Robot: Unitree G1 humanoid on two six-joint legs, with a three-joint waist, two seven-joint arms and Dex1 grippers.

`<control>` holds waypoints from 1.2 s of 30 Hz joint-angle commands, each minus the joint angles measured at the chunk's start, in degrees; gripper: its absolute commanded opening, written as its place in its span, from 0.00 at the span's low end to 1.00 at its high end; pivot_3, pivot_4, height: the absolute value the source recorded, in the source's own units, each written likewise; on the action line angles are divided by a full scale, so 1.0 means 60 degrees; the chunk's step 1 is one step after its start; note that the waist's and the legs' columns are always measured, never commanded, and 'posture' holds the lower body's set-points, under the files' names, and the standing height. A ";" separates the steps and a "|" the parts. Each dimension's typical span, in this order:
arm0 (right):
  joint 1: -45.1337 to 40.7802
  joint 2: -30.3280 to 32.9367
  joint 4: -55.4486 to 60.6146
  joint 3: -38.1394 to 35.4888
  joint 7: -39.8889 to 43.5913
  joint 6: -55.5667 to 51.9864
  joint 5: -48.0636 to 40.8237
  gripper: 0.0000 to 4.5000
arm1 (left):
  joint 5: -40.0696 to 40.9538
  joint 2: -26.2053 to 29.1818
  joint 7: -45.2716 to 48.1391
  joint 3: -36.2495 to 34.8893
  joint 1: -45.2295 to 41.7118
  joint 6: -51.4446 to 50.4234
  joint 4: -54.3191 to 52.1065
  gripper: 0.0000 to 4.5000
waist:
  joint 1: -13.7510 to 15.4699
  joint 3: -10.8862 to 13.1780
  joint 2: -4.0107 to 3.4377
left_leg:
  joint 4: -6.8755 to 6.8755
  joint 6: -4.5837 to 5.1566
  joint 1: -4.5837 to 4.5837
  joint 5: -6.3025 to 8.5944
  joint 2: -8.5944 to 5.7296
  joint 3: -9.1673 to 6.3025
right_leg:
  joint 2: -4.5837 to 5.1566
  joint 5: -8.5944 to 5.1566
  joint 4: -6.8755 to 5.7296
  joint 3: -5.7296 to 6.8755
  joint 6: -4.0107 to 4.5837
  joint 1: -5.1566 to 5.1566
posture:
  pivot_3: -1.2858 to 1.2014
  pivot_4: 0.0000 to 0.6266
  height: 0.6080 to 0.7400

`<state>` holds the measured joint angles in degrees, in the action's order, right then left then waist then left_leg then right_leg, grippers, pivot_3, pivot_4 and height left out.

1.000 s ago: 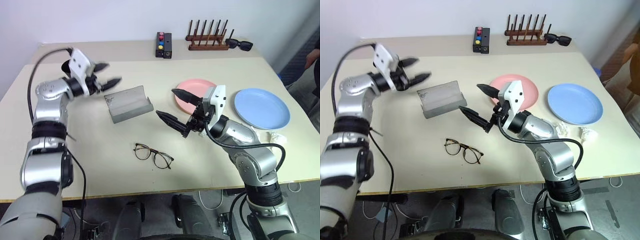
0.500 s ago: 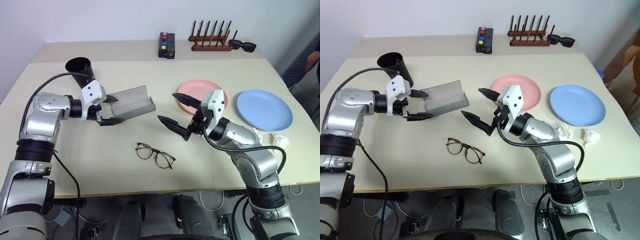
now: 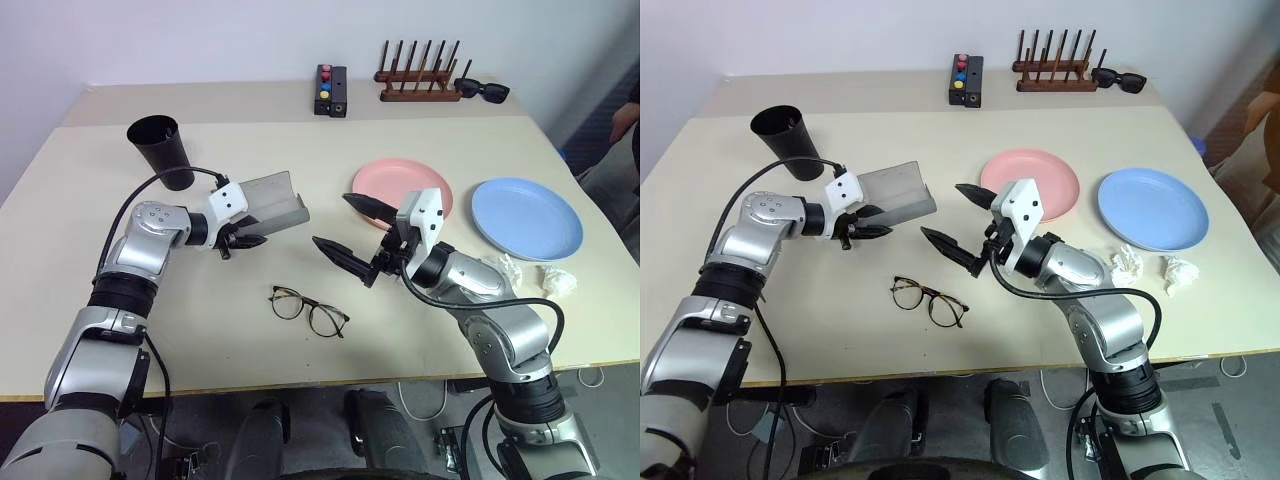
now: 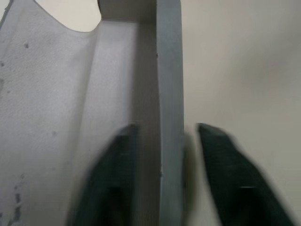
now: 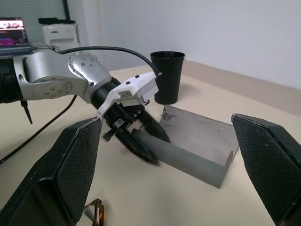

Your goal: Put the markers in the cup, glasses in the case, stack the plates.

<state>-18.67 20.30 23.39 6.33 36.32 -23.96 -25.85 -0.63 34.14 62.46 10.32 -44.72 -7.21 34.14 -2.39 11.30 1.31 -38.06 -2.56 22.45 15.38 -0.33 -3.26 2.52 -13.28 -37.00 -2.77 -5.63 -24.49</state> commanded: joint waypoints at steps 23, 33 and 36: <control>0.0010 -0.0050 0.0570 0.0039 -0.0109 0.0084 -0.0022 1.00 | 0.0963 0.0568 0.2283 0.0427 0.1357 -0.1837 -0.3932 0.00 | -0.0015 0.0000 -0.0001 | 0.0000 0.0000 0.0000 0.0000 0.0002 0.0000 | -0.0001 -0.0002 0.0001 -0.0001 0.0002 0.0001 | 0.52 0.24 0.96; -0.0021 -0.0063 0.0546 0.0106 -0.0113 0.0072 -0.0028 1.00 | 0.1000 0.0571 0.2137 0.0381 0.1541 -0.1812 -0.3977 0.21 | -0.0004 0.0000 -0.0001 | 0.0000 0.0000 0.0000 0.0000 0.0003 -0.0001 | -0.0001 -0.0003 0.0002 -0.0001 0.0004 0.0001 | 0.52 0.24 0.96; -0.0043 -0.0059 0.0541 0.0120 -0.0101 0.0053 -0.0038 1.00 | 0.0851 0.0550 0.1913 0.0345 0.1512 -0.1507 -0.3807 0.55 | -0.0001 0.0000 -0.0001 | 0.0000 0.0000 0.0000 0.0000 0.0004 -0.0001 | -0.0001 -0.0003 0.0002 -0.0001 0.0004 0.0001 | 0.52 0.24 0.96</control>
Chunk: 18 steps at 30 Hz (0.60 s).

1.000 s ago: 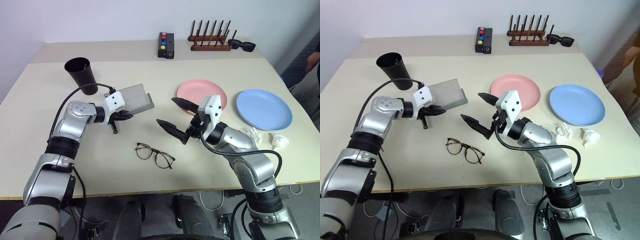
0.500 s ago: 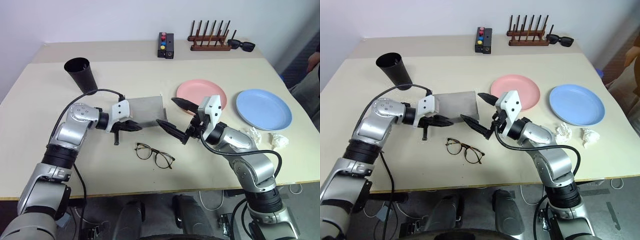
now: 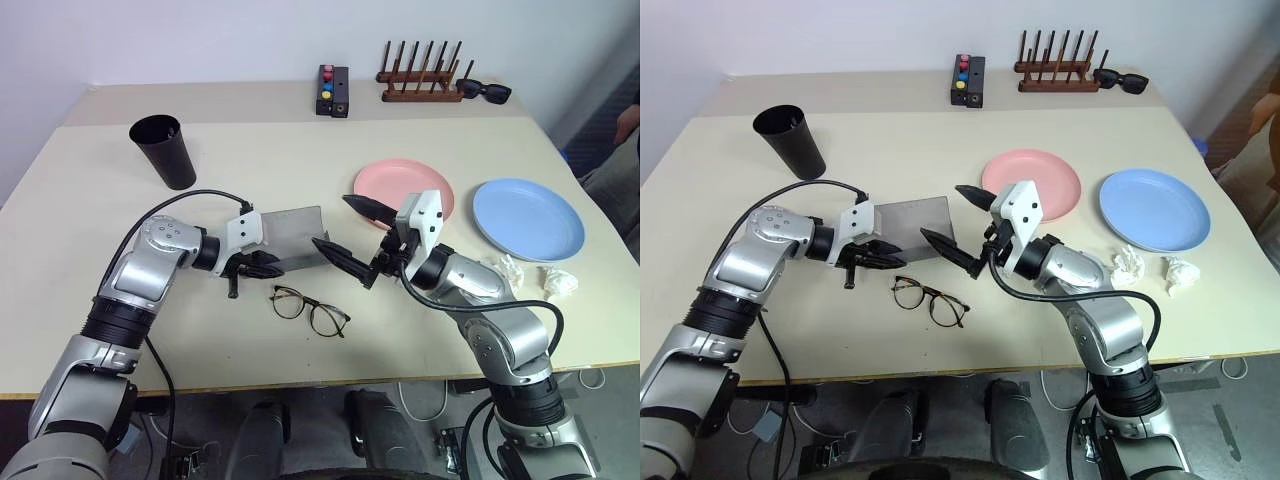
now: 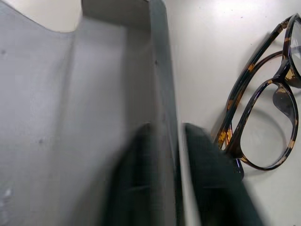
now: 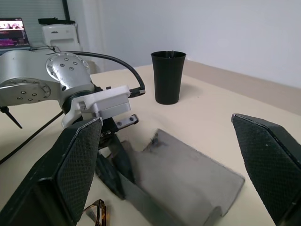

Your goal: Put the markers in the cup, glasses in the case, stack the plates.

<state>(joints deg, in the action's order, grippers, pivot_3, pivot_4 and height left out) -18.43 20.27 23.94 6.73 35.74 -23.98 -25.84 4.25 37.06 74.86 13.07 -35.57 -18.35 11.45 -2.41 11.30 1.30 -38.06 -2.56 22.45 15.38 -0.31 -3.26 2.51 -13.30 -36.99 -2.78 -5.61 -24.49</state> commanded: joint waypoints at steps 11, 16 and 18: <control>0.0068 0.0737 0.0493 -0.0366 0.0433 -0.0153 -0.0192 1.00 | 0.0772 0.0355 -0.0016 -0.0815 -0.0501 0.0261 0.0185 0.75 | 0.0012 0.0000 0.0000 | 0.0000 0.0000 0.0000 0.0000 0.0000 0.0000 | 0.0001 0.0000 0.0001 0.0000 0.0000 0.0000 | 0.52 0.24 0.96; 0.0513 0.2134 0.0710 -0.0130 0.1390 -0.0287 0.0131 1.00 | 0.1103 0.0657 0.0385 -0.0917 -0.0896 0.0249 -0.0023 0.75 | 0.0014 0.0000 0.0000 | 0.0001 0.0000 0.0001 0.0000 -0.0002 0.0002 | 0.0001 -0.0002 0.0007 0.0001 0.0000 0.0000 | 0.52 0.24 0.96; 0.0736 0.2678 0.0833 -0.0038 0.1783 -0.0402 0.0168 1.00 | 0.1237 0.0750 0.0782 -0.0699 -0.0855 0.0158 -0.0587 0.75 | 0.0019 0.0000 0.0000 | 0.0001 0.0000 0.0003 0.0000 -0.0003 0.0006 | 0.0004 -0.0003 0.0014 0.0000 0.0000 0.0001 | 0.52 0.24 0.96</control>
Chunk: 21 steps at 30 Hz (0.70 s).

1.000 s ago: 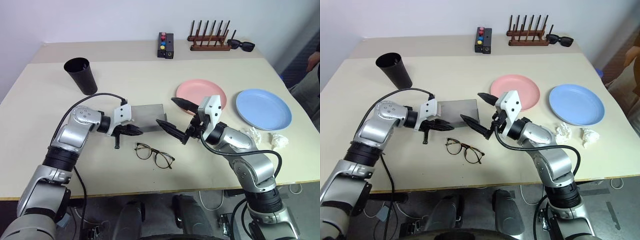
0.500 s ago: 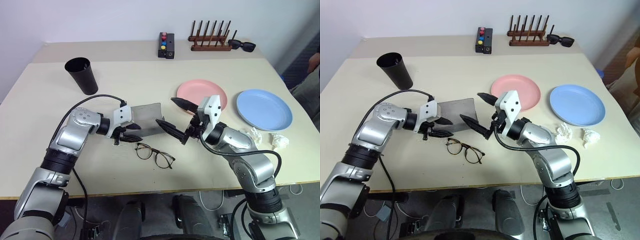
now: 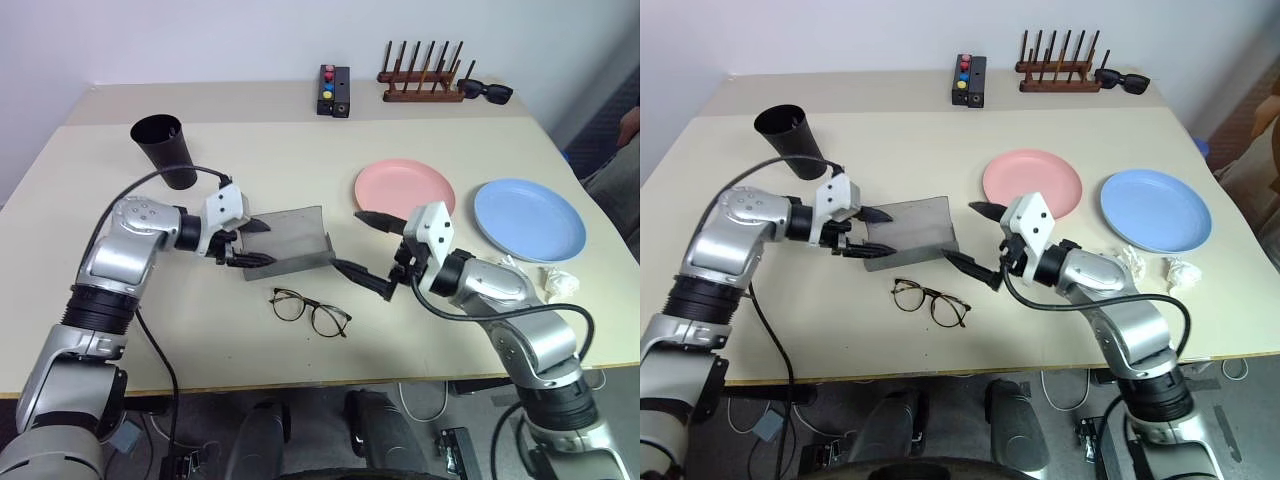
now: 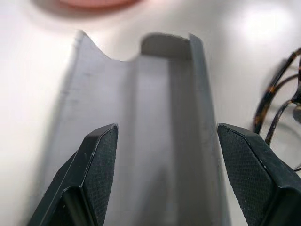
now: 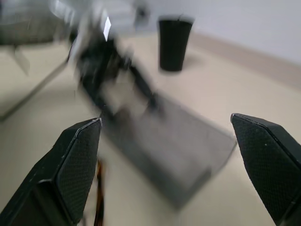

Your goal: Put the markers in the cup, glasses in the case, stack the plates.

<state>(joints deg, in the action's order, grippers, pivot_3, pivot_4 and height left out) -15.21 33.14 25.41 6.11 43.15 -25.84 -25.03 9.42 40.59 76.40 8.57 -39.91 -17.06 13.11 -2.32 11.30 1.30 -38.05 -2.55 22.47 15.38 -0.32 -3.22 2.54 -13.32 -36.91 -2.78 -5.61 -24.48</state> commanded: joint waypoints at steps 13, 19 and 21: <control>0.1054 0.1322 0.1173 -0.0039 0.0879 -0.0405 0.0056 1.00 | -0.0446 0.0482 0.1574 0.1991 0.0565 0.0784 -0.2776 0.75 | 0.0000 0.0000 0.0000 | -0.0002 0.0000 -0.0003 0.0000 0.0007 0.0003 | -0.0013 -0.0027 0.0005 -0.0005 0.0036 0.0002 | 0.52 0.24 0.96; 0.1153 0.1175 0.1216 0.0032 0.0683 -0.0309 0.0214 1.00 | -0.1239 -0.0119 0.0859 0.2561 0.0495 0.1498 -0.2734 0.75 | 0.0059 0.0000 0.0001 | -0.0005 0.0000 0.0002 0.0000 0.0005 0.0009 | -0.0006 -0.0030 0.0011 -0.0009 0.0030 0.0003 | 0.52 0.24 0.96; 0.1178 0.1150 0.1231 0.0046 0.0678 -0.0321 0.0210 1.00 | -0.1255 -0.0311 0.0707 0.2611 0.0495 0.1421 -0.2840 0.75 | 0.0057 0.0000 0.0001 | -0.0005 0.0000 0.0002 0.0000 0.0005 0.0010 | -0.0007 -0.0029 0.0010 -0.0009 0.0030 0.0003 | 0.52 0.24 0.96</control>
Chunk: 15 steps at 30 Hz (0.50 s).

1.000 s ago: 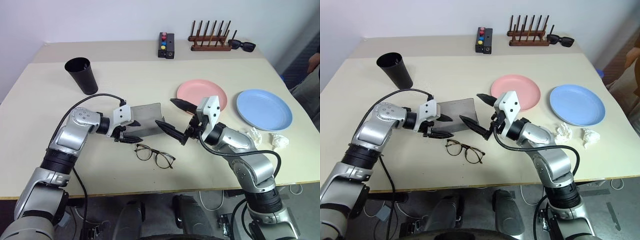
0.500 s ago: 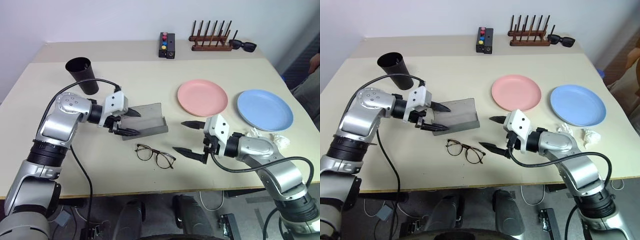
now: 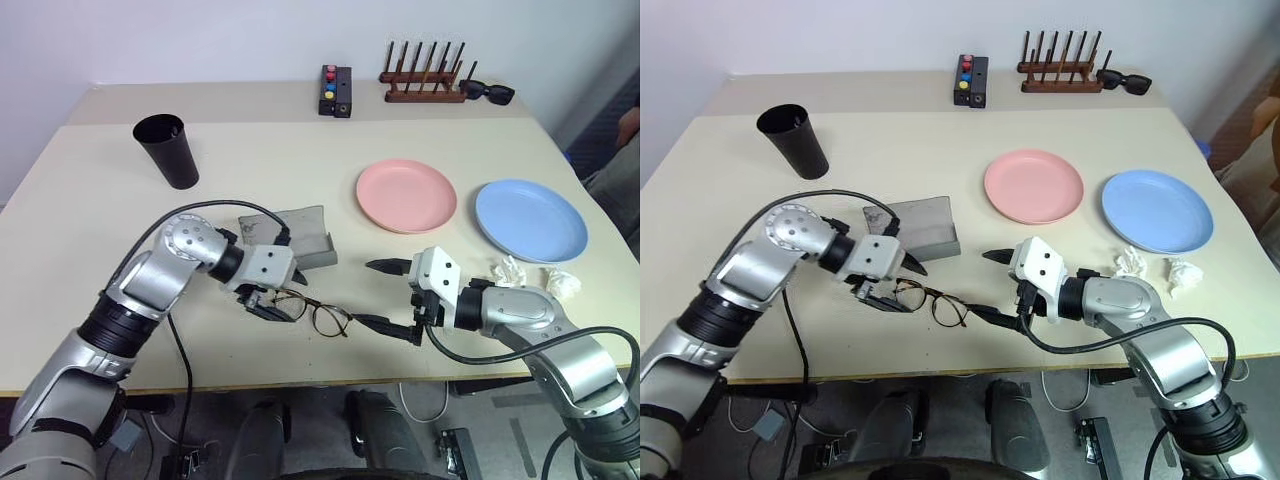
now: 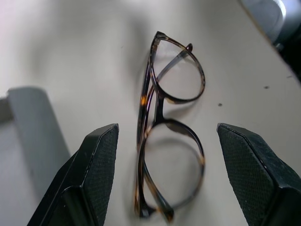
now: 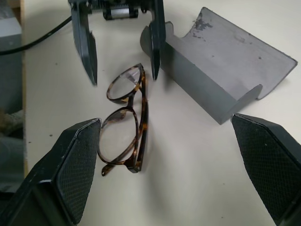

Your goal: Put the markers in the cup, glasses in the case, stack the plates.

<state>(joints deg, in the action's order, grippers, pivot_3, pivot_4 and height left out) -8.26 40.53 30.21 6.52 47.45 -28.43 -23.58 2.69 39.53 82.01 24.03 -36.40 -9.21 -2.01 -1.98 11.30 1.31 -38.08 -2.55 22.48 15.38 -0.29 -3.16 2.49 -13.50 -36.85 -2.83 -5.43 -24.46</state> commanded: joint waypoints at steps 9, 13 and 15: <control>-0.0048 -0.0129 0.0382 -0.0007 0.0015 0.0088 0.0016 1.00 | -0.0743 -0.0320 -0.0588 0.0175 -0.0249 0.0520 -0.0104 0.75 | -0.0022 0.0000 0.0000 | 0.0000 0.0000 -0.0002 0.0000 0.0001 -0.0003 | -0.0004 0.0002 -0.0003 0.0000 -0.0003 0.0000 | 0.52 0.24 0.96; -0.0130 -0.0067 0.0391 -0.0073 0.0077 -0.0026 -0.0044 1.00 | -0.0730 -0.0460 -0.0653 0.0203 -0.0303 0.0627 -0.0070 0.70 | -0.0015 0.0000 0.0000 | 0.0000 0.0000 -0.0002 0.0000 0.0001 -0.0002 | -0.0003 0.0002 -0.0002 0.0000 -0.0003 0.0000 | 0.52 0.24 0.96; -0.0123 -0.0059 0.0404 -0.0088 0.0081 -0.0036 -0.0047 1.00 | -0.0739 -0.0534 -0.0698 0.0222 -0.0309 0.0595 -0.0092 0.55 | -0.0013 0.0000 0.0000 | 0.0000 0.0000 -0.0002 0.0000 0.0000 -0.0002 | -0.0003 0.0002 -0.0002 0.0000 -0.0003 0.0000 | 0.52 0.24 0.96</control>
<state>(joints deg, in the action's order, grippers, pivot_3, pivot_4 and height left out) -8.35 39.94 30.27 6.54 47.70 -28.73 -23.30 -1.42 36.51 78.24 25.59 -36.89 -5.97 -1.89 -2.05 11.30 1.31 -38.08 -2.55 22.47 15.38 -0.29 -3.17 2.48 -13.47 -36.86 -2.83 -5.47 -24.46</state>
